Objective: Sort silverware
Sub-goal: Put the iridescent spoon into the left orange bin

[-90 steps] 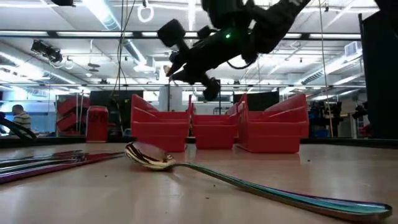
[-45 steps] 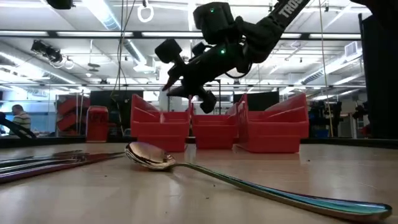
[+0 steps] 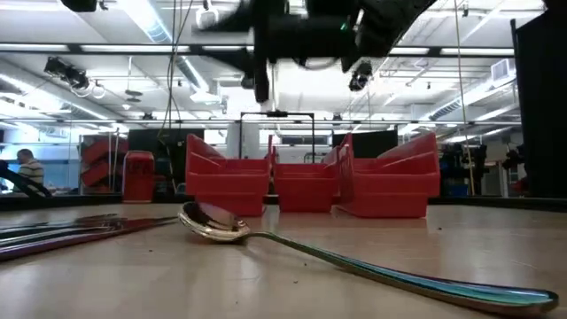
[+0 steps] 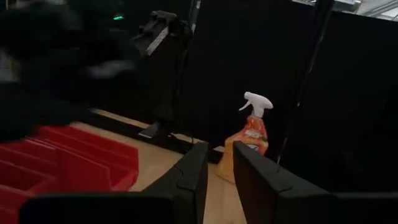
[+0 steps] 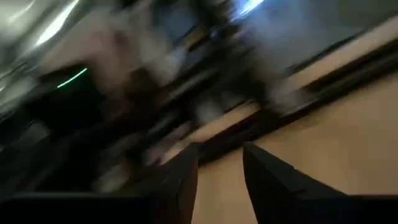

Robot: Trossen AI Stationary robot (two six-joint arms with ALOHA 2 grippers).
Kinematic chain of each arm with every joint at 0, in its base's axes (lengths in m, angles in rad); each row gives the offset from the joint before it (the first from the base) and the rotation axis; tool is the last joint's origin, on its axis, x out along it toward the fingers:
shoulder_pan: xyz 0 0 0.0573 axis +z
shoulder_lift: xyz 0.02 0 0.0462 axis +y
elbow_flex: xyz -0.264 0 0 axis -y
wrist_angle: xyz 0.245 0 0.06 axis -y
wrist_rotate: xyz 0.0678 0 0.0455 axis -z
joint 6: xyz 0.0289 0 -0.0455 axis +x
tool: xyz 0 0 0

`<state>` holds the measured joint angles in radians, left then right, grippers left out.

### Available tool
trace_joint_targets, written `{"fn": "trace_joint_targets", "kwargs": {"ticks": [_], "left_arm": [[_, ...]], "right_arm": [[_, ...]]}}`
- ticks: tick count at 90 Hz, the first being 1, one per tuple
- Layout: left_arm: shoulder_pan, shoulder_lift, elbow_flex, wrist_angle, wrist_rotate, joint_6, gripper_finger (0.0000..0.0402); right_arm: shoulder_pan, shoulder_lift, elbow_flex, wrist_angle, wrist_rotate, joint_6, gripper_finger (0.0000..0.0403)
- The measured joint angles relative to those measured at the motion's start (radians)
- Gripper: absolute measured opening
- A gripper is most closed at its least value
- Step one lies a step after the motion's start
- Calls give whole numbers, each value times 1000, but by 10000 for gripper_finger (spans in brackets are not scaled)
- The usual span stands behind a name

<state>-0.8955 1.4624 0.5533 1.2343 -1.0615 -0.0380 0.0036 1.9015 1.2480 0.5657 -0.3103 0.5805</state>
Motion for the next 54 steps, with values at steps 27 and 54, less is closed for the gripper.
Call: {"fn": "trace_joint_targets", "kwargs": {"ticks": [27,54], "left_arm": [[0,0,0,-24,0,-35,61],[0,4,0,-107,0,-111,61]], "right_arm": [[354,-25,0,-415,284,-269,69],[540,-7,0,-613,604,-148,70]]}}
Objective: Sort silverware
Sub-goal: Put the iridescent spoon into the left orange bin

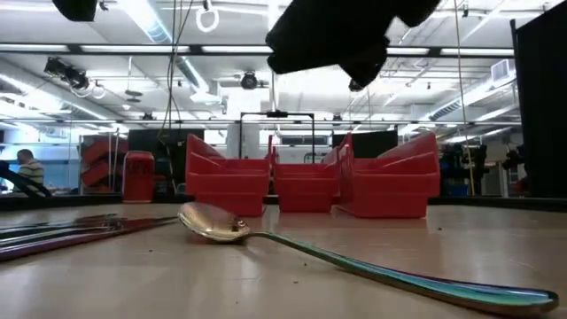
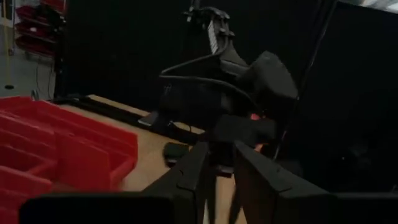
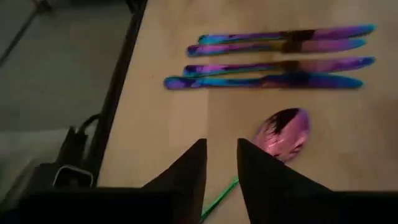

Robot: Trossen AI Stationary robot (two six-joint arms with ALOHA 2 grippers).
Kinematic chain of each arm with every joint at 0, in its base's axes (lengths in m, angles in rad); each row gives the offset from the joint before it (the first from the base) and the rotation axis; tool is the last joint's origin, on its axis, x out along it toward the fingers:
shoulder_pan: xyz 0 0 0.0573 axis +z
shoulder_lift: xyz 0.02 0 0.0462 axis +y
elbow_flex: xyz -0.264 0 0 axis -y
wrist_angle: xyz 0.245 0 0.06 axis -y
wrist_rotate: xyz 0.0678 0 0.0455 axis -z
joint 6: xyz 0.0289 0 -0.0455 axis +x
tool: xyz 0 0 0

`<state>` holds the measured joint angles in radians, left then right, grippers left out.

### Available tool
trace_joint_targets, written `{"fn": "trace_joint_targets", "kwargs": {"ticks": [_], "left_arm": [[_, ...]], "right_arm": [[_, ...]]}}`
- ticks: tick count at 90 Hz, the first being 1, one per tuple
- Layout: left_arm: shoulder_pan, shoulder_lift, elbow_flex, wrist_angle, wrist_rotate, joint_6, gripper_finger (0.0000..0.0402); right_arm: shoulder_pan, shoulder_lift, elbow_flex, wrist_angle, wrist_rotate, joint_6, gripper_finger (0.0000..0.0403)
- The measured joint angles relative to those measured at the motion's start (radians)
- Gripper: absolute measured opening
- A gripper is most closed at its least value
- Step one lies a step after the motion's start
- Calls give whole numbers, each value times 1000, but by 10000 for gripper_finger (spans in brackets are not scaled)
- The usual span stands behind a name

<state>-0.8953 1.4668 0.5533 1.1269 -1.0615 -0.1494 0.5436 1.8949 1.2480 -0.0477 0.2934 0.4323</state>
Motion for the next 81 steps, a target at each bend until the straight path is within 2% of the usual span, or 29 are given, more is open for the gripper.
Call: {"fn": "trace_joint_targets", "kwargs": {"ticks": [12,15,36,54,68,81], "left_arm": [[7,1,0,-37,0,-46,61],[8,1,0,-41,-1,-55,61],[11,2,0,-59,0,-71,61],[11,1,0,-66,6,-79,61],[14,1,0,-77,7,-86,61],[18,2,0,-83,8,-95,61]], "right_arm": [[25,25,1,-90,174,-23,89],[20,39,-1,-105,190,-12,95],[-26,136,0,18,67,19,157],[-46,183,11,27,42,35,196],[-41,231,27,40,50,42,203],[-42,269,36,44,70,59,183]]}}
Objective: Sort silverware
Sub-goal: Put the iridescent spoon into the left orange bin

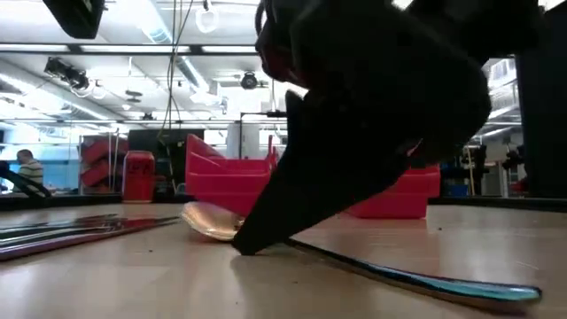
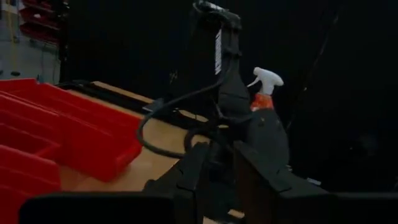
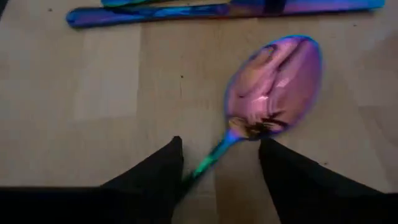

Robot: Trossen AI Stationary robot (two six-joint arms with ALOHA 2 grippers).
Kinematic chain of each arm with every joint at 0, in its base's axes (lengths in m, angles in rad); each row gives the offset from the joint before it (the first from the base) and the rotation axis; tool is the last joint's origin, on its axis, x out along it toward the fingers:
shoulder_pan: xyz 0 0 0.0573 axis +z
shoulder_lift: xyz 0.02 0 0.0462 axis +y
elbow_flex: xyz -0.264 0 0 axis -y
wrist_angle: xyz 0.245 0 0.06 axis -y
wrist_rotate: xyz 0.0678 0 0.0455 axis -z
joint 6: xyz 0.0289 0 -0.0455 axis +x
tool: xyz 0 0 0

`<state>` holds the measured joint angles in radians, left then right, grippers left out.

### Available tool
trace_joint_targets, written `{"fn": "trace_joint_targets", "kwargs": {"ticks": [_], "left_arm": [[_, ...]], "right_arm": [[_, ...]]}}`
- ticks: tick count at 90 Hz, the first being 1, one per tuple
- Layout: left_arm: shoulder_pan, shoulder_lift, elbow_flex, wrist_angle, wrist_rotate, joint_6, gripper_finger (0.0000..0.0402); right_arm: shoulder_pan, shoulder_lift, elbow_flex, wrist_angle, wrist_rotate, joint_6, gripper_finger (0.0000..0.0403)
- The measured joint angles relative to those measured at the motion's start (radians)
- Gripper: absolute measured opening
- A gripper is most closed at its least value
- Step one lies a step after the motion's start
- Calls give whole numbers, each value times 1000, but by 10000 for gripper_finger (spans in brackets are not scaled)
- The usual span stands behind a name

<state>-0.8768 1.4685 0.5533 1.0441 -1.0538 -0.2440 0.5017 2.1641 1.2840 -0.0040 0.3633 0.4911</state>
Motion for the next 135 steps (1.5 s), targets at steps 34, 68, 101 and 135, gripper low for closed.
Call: {"fn": "trace_joint_targets", "kwargs": {"ticks": [34,68,101,135], "left_arm": [[0,0,0,11,2,-2,61],[-1,0,0,36,5,9,61],[-1,0,0,33,8,12,61],[-2,0,0,33,40,18,61]], "right_arm": [[-21,-5,0,-67,-34,14,25],[-4,-246,-10,-136,9,-62,1],[-17,-533,-28,-64,160,-219,0],[-233,-562,-353,595,-39,-163,0]]}}
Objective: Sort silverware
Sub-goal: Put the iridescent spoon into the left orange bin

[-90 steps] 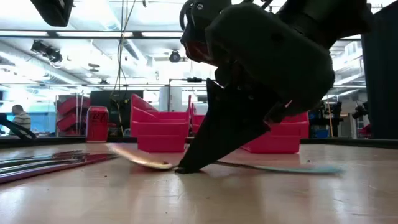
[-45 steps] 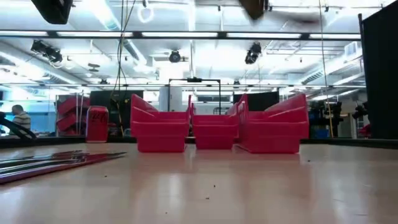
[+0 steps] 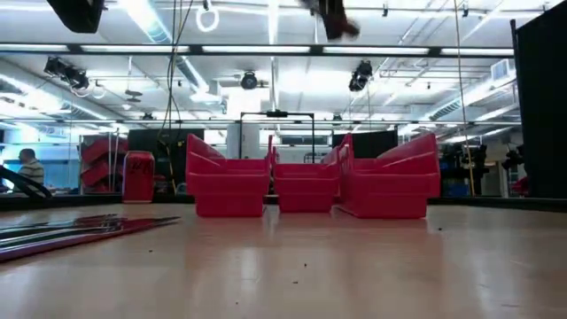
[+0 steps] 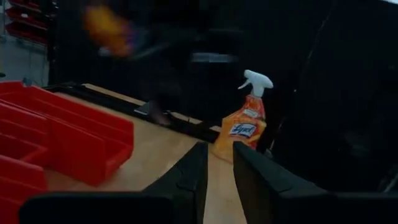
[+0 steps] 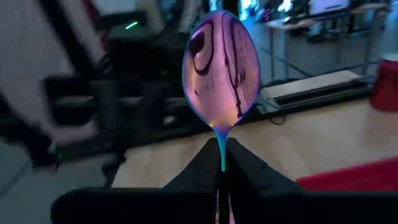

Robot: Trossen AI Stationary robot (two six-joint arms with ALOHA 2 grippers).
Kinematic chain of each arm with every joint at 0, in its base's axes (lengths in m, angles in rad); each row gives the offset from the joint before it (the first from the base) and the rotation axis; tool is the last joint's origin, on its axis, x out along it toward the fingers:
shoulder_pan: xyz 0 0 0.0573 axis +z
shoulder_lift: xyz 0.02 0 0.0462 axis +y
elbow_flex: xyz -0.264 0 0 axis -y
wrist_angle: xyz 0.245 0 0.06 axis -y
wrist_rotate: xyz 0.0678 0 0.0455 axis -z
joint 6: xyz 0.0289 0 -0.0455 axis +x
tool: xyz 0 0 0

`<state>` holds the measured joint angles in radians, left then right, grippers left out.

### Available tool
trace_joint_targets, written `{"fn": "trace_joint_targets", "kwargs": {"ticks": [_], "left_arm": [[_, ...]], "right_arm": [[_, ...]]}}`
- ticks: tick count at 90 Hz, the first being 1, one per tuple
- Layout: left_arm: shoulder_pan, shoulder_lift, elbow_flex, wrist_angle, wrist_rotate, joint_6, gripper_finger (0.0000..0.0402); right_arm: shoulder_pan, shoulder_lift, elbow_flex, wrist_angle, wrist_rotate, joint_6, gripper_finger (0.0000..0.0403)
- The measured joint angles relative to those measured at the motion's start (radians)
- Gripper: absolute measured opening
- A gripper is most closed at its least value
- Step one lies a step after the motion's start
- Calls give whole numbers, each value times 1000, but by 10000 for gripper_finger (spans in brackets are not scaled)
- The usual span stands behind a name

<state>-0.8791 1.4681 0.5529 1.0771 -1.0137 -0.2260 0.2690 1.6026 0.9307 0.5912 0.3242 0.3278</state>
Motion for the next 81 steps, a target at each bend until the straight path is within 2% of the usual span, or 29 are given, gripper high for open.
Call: {"fn": "trace_joint_targets", "kwargs": {"ticks": [10,18,23,30,52,71,81], "left_arm": [[0,0,0,-1,5,16,61],[8,0,0,0,5,36,61],[15,0,0,-3,0,38,61],[23,0,0,-4,-3,38,61],[35,0,0,-8,-3,37,61],[7,0,0,-8,6,32,61],[-7,0,0,-8,5,32,61]], "right_arm": [[-88,32,-159,387,2,136,0],[-141,99,-234,688,89,210,0],[-166,152,-249,810,142,224,0],[-202,226,-223,902,155,257,0],[-280,426,17,865,156,273,0],[-335,475,127,518,153,292,4],[-354,475,133,452,151,297,15]]}}
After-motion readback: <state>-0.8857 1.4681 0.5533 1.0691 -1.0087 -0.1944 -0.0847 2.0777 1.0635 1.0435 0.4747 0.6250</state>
